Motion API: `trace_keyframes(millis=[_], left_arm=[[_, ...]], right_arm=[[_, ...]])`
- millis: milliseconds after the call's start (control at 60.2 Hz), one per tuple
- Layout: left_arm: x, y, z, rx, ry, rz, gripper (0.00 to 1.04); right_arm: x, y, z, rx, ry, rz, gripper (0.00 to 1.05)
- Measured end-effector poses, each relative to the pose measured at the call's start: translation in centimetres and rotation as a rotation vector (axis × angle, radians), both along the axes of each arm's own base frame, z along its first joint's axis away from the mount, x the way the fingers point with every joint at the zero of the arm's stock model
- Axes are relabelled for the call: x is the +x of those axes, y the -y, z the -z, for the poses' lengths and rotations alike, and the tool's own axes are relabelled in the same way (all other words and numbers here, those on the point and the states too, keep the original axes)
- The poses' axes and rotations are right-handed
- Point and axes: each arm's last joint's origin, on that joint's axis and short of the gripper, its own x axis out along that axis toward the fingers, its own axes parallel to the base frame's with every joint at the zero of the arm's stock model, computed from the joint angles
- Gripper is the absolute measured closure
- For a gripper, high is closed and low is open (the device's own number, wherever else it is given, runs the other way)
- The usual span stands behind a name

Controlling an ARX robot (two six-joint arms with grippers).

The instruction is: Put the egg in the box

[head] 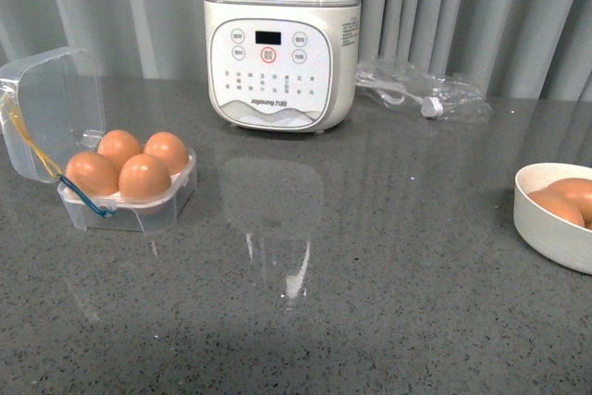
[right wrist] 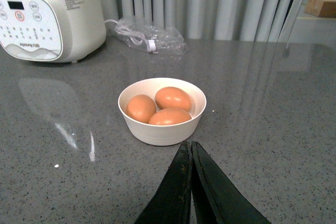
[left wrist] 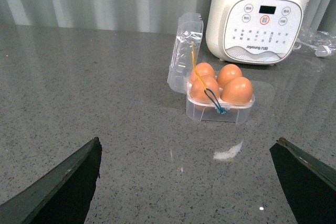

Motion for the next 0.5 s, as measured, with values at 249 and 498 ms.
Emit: trace_keyframes(millis=[249, 498], left_arm=[[0.0, 0.0, 0.0, 0.0, 0.0, 0.0, 0.07], [-0.01, 0.0, -0.01, 0.0, 0.001, 0.0, 0.07]], right_arm=[[-0.06, 0.0, 0.87, 0.0, 0.005, -0.001, 1.02], [-0.06, 0.0, 0.87, -0.001, 0.005, -0.001, 1.0]])
